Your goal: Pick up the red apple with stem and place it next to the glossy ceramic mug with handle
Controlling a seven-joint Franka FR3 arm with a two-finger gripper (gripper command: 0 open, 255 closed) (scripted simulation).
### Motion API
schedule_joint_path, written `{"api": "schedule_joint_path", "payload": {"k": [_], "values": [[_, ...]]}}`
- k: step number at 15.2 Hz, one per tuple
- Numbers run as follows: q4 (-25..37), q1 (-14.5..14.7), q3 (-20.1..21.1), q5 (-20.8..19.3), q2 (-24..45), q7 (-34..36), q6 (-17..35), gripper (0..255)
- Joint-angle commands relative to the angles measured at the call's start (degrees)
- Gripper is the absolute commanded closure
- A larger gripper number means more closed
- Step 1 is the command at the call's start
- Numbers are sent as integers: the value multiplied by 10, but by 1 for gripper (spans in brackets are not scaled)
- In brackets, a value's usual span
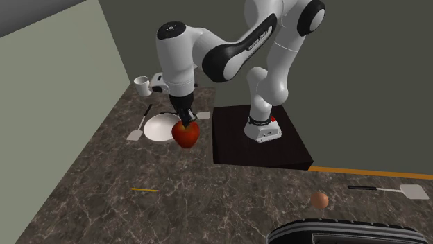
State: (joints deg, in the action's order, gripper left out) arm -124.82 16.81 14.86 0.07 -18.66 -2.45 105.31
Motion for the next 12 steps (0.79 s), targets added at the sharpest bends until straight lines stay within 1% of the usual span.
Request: {"api": "schedule_joint_path", "payload": {"k": [1, 12], "values": [[16, 0, -1, 0, -2, -1, -17, 255], [101, -2, -4, -1, 0, -6, -101, 255]]}}
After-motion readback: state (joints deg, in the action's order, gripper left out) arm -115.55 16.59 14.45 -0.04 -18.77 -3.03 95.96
